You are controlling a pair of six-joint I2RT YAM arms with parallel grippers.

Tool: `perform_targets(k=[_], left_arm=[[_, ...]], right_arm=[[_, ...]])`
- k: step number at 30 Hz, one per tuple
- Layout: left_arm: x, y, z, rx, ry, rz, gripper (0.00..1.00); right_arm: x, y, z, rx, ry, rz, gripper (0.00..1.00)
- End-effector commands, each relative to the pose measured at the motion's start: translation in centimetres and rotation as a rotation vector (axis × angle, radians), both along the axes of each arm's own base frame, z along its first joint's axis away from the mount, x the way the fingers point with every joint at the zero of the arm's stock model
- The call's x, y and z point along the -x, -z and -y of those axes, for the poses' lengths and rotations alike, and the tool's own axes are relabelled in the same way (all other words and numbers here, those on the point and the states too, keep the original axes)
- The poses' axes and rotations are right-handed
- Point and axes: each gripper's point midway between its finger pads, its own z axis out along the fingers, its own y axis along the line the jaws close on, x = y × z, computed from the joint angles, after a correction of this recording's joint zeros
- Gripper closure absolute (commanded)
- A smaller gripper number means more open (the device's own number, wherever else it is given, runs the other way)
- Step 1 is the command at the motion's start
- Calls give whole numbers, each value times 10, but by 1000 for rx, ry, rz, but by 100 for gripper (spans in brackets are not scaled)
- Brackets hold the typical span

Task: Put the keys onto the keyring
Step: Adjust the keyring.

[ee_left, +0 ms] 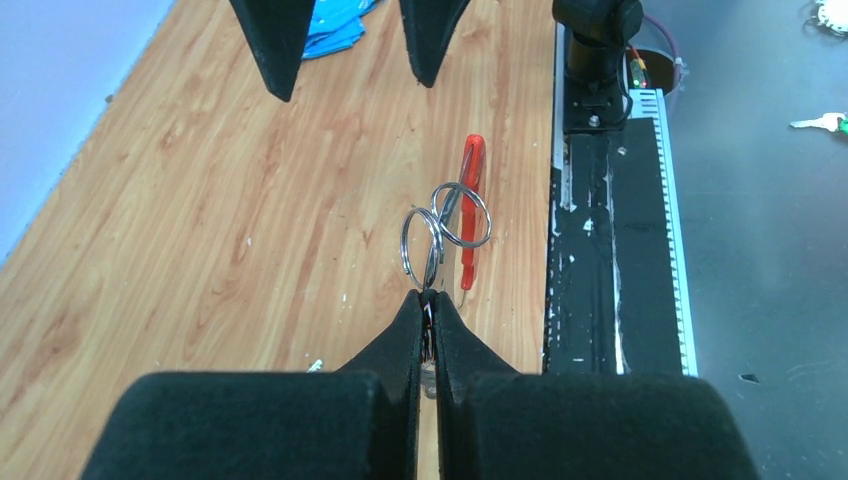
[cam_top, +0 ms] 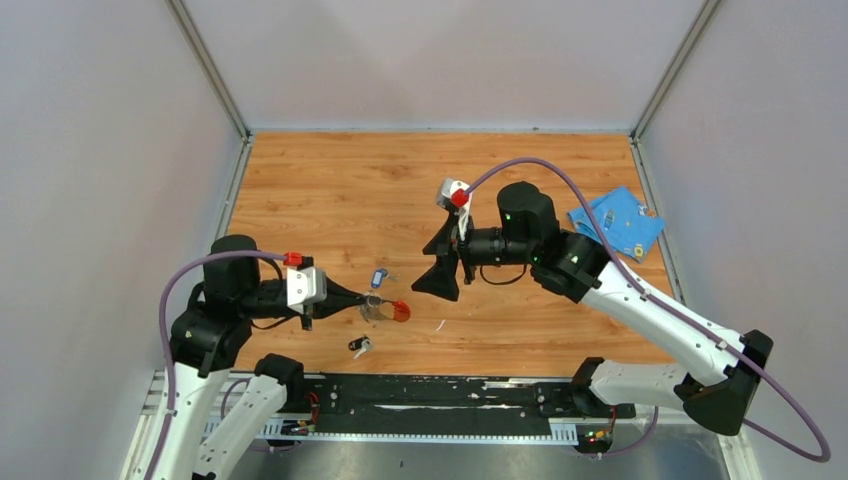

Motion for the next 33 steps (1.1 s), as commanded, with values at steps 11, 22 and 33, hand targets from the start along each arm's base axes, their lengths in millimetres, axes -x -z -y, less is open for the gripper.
perform_targets(k=[11,22,33], left_arm=[[-16,7,4,-26,16,2,100],[-15,-2,5,-15,31,26,100],[-7,-6,5,1,49,44,100]], right_arm=[[46,-12,-16,-22,-195,-2,9],[26,14,-35,55,-18,105,22],[32,34,-49,65,-58,105,31]])
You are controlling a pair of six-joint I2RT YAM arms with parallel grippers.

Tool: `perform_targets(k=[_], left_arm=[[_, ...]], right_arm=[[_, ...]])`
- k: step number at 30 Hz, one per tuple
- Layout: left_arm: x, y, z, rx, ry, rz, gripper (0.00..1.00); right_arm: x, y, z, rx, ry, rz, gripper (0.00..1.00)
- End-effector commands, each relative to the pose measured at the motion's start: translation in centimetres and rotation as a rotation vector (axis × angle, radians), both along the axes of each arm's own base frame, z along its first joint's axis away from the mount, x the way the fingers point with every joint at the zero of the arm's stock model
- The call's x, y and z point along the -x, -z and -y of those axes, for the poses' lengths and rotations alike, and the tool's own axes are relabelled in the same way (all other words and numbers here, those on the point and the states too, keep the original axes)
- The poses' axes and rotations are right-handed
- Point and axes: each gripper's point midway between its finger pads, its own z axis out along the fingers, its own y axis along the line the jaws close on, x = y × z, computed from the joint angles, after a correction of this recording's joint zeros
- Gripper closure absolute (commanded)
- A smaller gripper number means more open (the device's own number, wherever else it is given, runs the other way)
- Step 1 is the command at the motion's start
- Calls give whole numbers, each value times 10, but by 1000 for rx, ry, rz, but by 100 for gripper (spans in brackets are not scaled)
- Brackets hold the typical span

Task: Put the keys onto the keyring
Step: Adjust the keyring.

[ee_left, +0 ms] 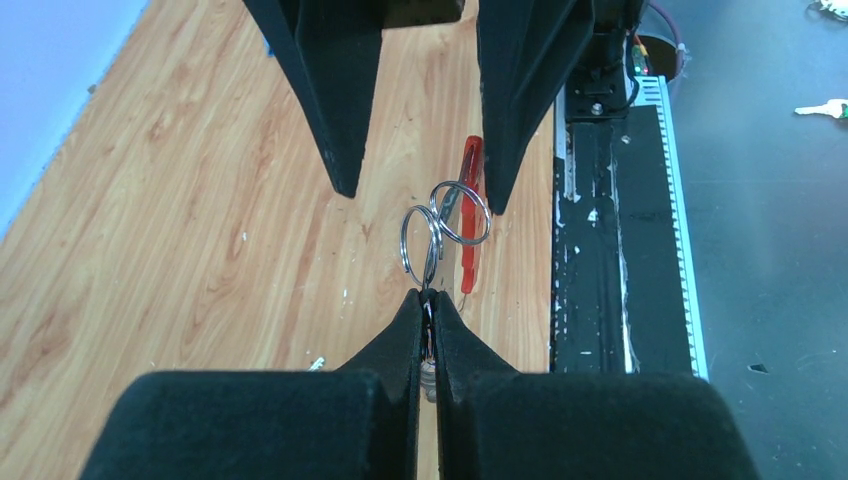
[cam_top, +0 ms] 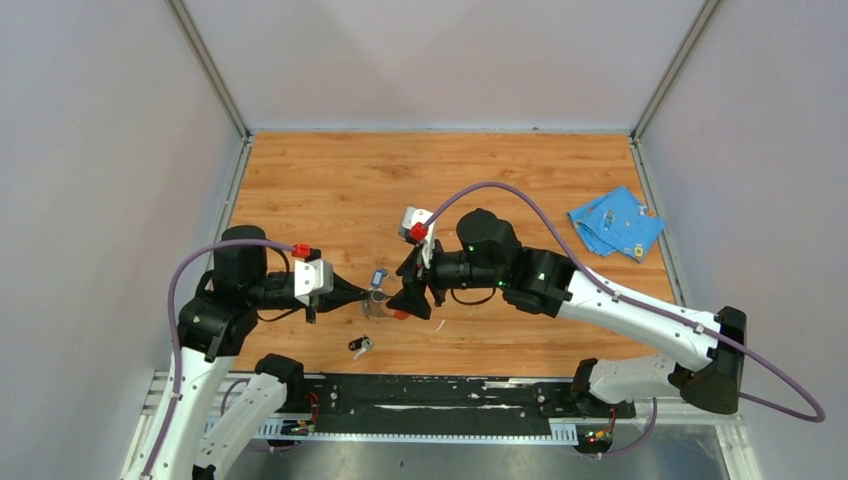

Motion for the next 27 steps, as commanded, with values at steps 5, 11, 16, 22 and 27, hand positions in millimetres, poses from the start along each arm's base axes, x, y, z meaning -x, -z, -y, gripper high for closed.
perform_targets(k=[5,11,16,22,27], left_arm=[[9,-17,1,33,37,70,100],[7,-15,0,24,28,84,97],[-19,-4,-11,-51,-121,88,23],[-62,-19,-33,-110,-399,15,0],[-102,-41,-73,-199,-692,78,0]], right_arm=[[8,18,-8,15,-50,15,56],[13,15,-10,10,-82,5,99],[-4,14,4,65,34,35,99],[-44,21,41,193,288,87,100],[-56,5,56,279,349,115,100]])
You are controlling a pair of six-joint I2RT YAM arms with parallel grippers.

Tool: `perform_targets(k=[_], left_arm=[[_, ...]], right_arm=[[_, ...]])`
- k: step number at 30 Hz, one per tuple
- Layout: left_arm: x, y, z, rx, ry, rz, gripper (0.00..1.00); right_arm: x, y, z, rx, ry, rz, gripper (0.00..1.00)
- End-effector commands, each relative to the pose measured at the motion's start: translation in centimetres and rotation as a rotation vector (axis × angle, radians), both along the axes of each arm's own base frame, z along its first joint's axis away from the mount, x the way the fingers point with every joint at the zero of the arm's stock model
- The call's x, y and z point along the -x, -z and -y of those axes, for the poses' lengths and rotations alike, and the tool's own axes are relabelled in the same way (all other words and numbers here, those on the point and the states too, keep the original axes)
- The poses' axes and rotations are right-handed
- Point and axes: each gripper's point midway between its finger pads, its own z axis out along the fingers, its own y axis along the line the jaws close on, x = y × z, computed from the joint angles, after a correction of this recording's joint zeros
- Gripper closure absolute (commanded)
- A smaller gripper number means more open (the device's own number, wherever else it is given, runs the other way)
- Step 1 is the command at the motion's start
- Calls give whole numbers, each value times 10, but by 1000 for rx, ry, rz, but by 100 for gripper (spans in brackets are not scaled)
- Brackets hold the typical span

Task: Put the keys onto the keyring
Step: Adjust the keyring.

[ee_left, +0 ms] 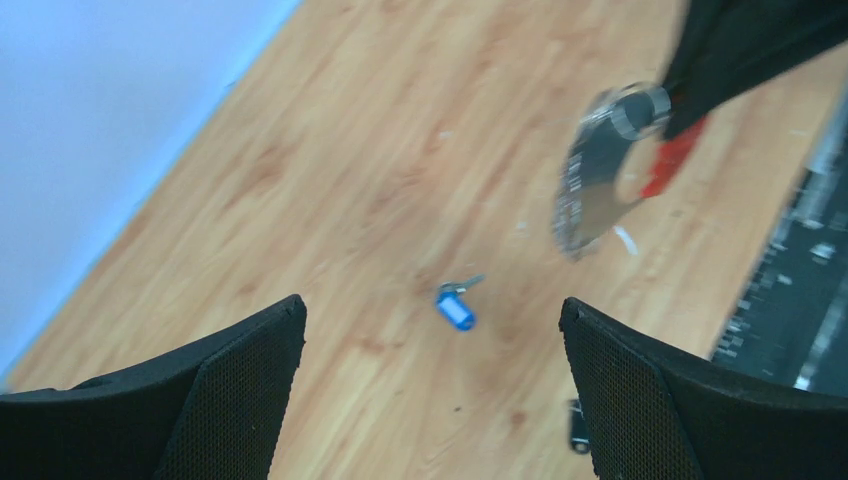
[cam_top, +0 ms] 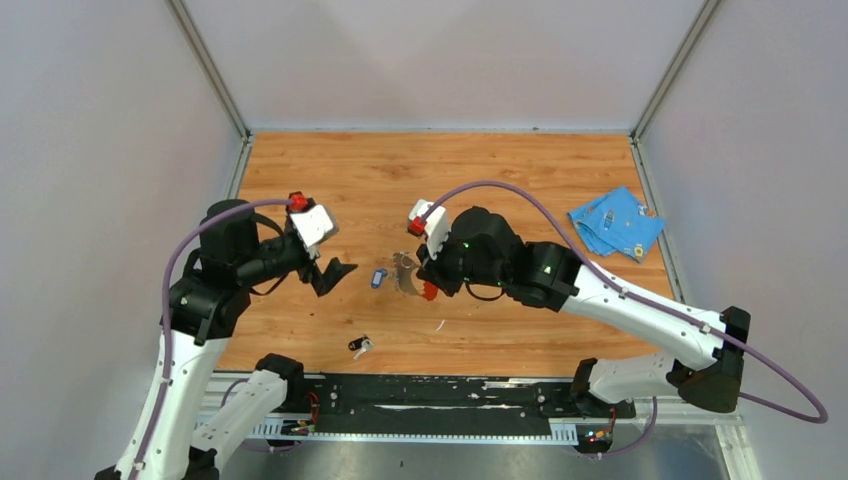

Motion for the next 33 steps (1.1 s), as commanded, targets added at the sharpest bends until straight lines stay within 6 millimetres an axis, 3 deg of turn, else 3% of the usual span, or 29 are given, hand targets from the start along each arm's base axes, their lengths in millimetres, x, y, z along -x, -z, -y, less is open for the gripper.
perform_targets(k=[1,4,9,18,25,33], left_arm=[[-36,-27,-45,-89,-317,88,0],[-31,-36,-47,-56,-330,107,0],[-5,3,-33,-25,-226,38,0],[-24,17,-63,-81,-436,7,0],[-56,86,-91,-261,-632,-193,0],[-79,141,-96,-382,-650,-435,0]], right_arm=[[-20,-37,22,66,110,64,100],[-23,-51,27,102,105,89,100],[-17,-30,28,137,95,38,100],[-20,-17,29,106,137,-5,100],[-27,-1,39,107,188,-38,100],[-33,4,47,108,216,-44,100]])
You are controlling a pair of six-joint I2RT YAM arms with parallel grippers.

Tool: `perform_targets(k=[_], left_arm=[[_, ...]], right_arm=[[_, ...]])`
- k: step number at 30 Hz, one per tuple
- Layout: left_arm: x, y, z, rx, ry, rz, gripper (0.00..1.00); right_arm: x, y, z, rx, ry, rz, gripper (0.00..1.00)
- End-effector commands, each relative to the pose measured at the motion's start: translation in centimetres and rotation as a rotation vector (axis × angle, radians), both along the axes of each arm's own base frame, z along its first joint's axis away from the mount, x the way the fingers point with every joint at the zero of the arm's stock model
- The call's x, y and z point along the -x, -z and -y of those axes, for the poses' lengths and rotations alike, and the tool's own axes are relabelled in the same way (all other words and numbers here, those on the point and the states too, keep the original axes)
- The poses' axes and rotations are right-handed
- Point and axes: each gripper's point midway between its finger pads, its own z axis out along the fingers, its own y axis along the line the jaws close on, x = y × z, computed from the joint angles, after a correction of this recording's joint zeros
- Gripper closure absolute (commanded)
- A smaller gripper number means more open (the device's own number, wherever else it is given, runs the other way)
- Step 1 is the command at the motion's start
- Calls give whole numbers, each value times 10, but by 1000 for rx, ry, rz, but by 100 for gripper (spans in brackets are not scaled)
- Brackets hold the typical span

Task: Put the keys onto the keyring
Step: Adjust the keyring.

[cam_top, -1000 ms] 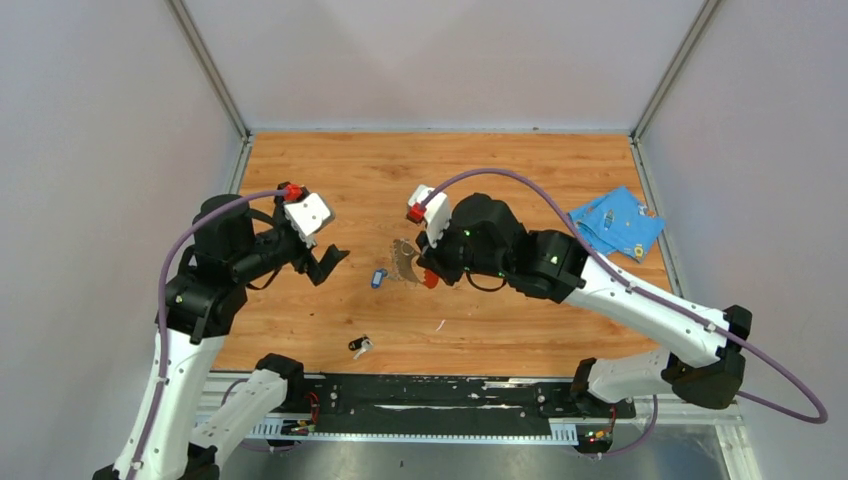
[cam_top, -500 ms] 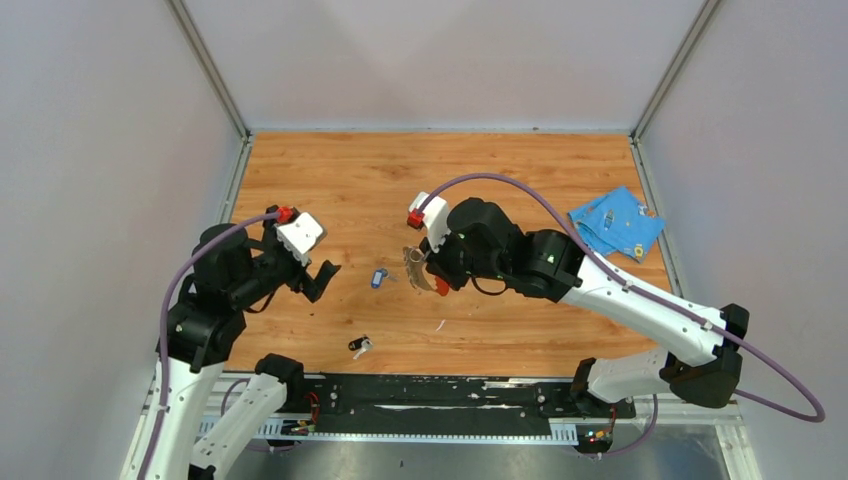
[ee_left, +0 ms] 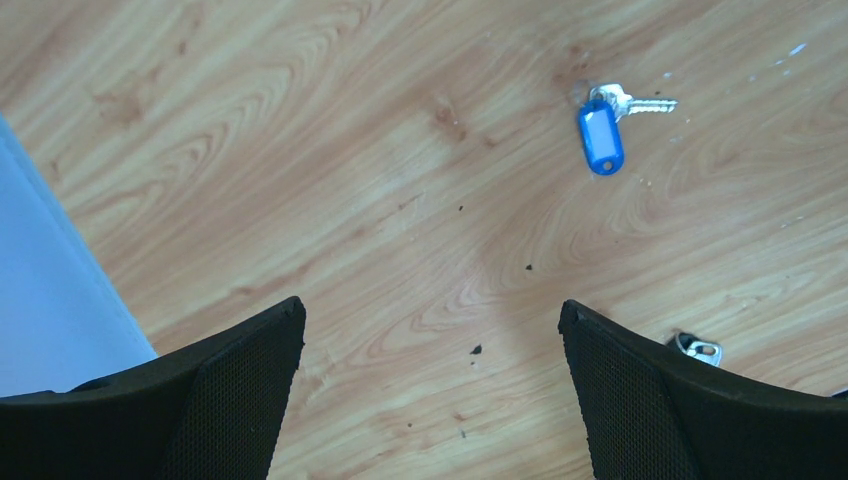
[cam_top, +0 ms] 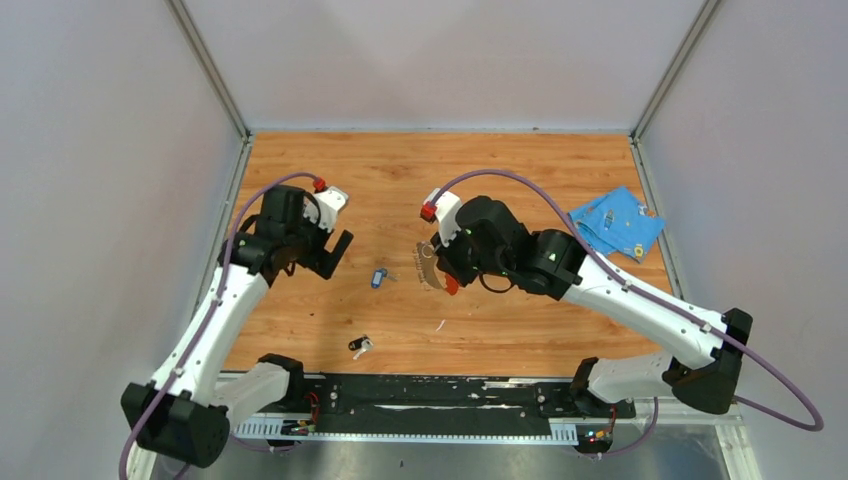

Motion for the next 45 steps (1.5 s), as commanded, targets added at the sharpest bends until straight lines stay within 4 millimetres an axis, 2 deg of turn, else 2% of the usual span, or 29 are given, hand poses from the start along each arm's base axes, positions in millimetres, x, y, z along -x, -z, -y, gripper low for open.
perform_targets(k=[1,6,8,10,14,18,21,25,28,31,37,41,45], left_arm=[[-3,30,-5,-34,-12,-125,0],[-7,97,-24,-195,29,-241,0],[-9,115,-32,-250,38,-245,0],[-10,124,-33,-256,46,-244,0],[-11,128,-27,-217,50,-223,0],[-9,144,-26,-224,66,-238,8],[-8,142,-25,-220,67,-268,15],[-3,127,-16,-165,82,-263,19],[2,121,-13,-146,99,-253,12],[8,126,-17,-170,118,-274,6],[10,143,-25,-231,104,-399,13],[3,138,-26,-228,74,-383,13],[4,132,-24,-210,62,-360,14]], right_arm=[[-3,-3,5,-37,27,4,100],[-4,10,1,-51,40,-20,100],[-5,9,-1,-62,45,-22,100],[-6,8,-2,-63,47,-22,100],[-6,9,-2,-63,51,-29,100],[-5,12,-1,-66,59,-41,100],[1,8,-4,-84,31,-53,100],[0,3,-2,-95,41,-42,100],[1,5,-2,-87,43,-54,100],[4,6,0,-77,43,-73,100],[7,-1,4,-92,55,-86,100],[8,-4,0,-92,45,-102,100],[7,2,0,-74,49,-111,100]])
